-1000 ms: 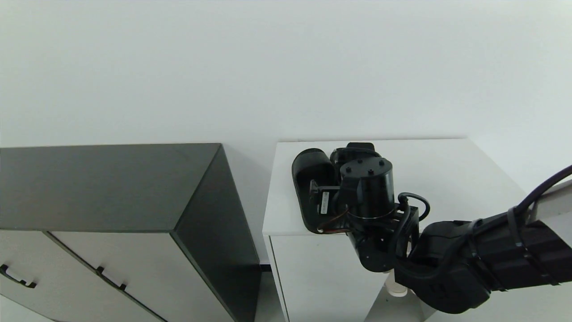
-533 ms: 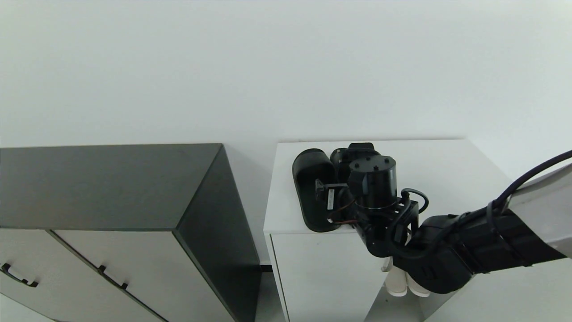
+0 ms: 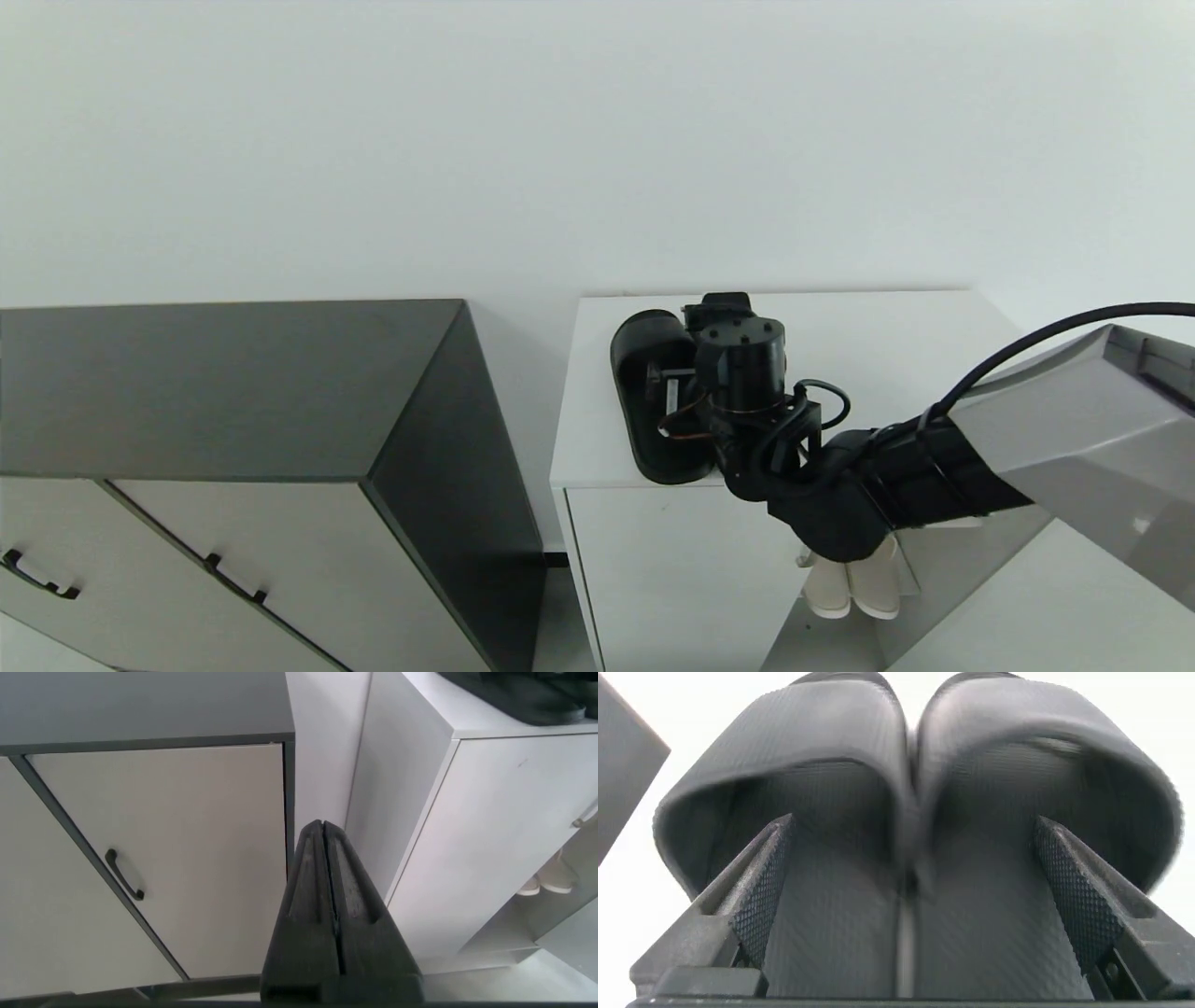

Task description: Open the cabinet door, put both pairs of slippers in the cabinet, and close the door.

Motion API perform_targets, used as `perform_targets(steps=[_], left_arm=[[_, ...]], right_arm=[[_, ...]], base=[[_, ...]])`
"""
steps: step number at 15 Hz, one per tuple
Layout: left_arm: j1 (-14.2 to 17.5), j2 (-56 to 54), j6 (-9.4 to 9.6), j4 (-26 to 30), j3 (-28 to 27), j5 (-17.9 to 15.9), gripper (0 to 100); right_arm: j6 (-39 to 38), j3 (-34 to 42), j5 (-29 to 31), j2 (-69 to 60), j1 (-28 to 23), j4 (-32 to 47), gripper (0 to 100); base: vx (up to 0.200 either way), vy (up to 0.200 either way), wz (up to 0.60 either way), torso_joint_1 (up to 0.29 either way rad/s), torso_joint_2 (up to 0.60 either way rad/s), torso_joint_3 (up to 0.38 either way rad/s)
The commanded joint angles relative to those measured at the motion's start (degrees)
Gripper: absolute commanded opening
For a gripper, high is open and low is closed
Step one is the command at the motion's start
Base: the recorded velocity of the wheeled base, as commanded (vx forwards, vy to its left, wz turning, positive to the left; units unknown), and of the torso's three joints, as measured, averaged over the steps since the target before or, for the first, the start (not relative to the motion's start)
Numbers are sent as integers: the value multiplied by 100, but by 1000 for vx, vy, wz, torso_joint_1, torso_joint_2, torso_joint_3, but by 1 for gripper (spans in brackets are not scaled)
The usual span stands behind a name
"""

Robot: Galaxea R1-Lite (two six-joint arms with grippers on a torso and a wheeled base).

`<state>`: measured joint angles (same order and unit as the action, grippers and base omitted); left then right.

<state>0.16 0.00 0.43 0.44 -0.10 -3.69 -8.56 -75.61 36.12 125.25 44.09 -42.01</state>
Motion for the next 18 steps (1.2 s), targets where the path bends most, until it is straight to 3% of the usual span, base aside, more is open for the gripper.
perform_targets(steps=[1,7,8,15,18], left_arm=[[2,0,1,0,1,0,0],[2,0,1,0,1,0,0],[2,0,1,0,1,0,0],[2,0,-8,0,1,0,0],[2,0,-8,0,1,0,0]], right_arm=[[126,-481,0,430,-103,8,100],[451,-1202,9,844,-305,26,100],[487,-1220,9,844,-305,26,0],[495,-1246,27,773,-296,17,0],[478,-763,-17,343,-217,-35,0]], base=[[0,0,0,0,0,0],[0,0,0,0,0,0],[0,0,0,0,0,0],[0,0,0,0,0,0],[0,0,0,0,0,0]])
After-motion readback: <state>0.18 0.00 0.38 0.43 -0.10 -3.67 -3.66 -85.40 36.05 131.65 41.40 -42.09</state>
